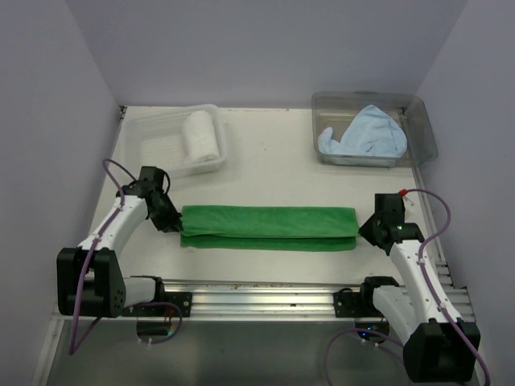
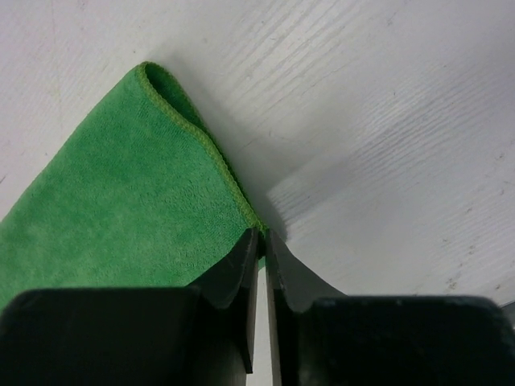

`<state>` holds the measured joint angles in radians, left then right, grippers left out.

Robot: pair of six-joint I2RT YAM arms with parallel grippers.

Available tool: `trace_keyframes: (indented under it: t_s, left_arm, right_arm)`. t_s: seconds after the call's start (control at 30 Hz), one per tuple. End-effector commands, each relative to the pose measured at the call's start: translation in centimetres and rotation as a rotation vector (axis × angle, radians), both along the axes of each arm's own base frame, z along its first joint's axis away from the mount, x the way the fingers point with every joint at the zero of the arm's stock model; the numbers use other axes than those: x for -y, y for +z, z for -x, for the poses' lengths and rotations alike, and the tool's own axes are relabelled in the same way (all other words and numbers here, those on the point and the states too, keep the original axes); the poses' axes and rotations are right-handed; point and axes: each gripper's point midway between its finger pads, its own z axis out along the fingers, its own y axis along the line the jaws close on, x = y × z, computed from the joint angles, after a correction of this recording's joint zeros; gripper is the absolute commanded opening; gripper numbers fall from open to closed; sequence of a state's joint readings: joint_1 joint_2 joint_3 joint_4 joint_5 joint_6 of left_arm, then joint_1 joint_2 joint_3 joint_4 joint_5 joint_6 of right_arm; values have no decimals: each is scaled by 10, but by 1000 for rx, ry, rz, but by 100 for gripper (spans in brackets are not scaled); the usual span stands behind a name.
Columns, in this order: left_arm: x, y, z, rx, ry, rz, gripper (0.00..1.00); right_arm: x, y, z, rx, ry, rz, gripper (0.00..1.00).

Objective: Roll the towels
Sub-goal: Fold the towel

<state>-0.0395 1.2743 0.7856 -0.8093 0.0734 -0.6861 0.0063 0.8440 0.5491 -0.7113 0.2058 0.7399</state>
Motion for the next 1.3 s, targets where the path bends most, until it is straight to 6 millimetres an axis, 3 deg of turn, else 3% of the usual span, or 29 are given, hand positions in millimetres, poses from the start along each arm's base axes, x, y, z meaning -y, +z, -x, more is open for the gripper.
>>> trace_keyframes:
  t_s: [0.0,0.03,0.07,0.13,0.17,0.27,0.43,0.57,0.7,0.8,0.87,0.97,1.17,1.27]
  left_arm:
    - [-7,5,4,15,14,-20,32]
    - [-8,7,3,23,10,-22,56]
    - [-8,11,2,36,8,-24,68]
    - [-11,20,-6,67,4,-38,80]
    - [-11,24,-9,80,4,-41,80]
    - [-7,38,-27,154,-25,-23,79]
    - [26,45,-45,221,-137,84,66]
    - [43,33,-35,160,-208,32,54]
    - [43,20,-27,134,-220,-13,54]
    - [41,9,-26,117,-226,-27,56]
    - [39,-1,-26,88,-225,-43,54]
    - [33,-15,-20,37,-212,-71,50]
    - [23,-12,-20,43,-175,-121,50]
    - [23,-20,-19,15,-177,-124,46]
  right_arm:
    - [-1,-1,3,-11,11,-6,14]
    - [-2,3,2,-2,21,-8,20]
    - [-2,6,1,17,25,-5,42]
    - [0,19,-4,78,36,14,55]
    - [0,23,-6,92,39,18,62]
    - [-3,30,-13,103,80,14,63]
    - [-15,24,-28,65,169,-18,49]
    - [-24,10,-32,-11,231,-51,42]
    - [-17,2,-32,-57,238,-17,43]
    - [-7,-4,-32,-113,215,30,52]
    - [1,-5,-35,-138,176,31,52]
    - [-2,-13,-35,-169,165,5,51]
    - [-3,-28,-22,-196,117,-16,47]
    - [-6,-35,-19,-203,123,-34,47]
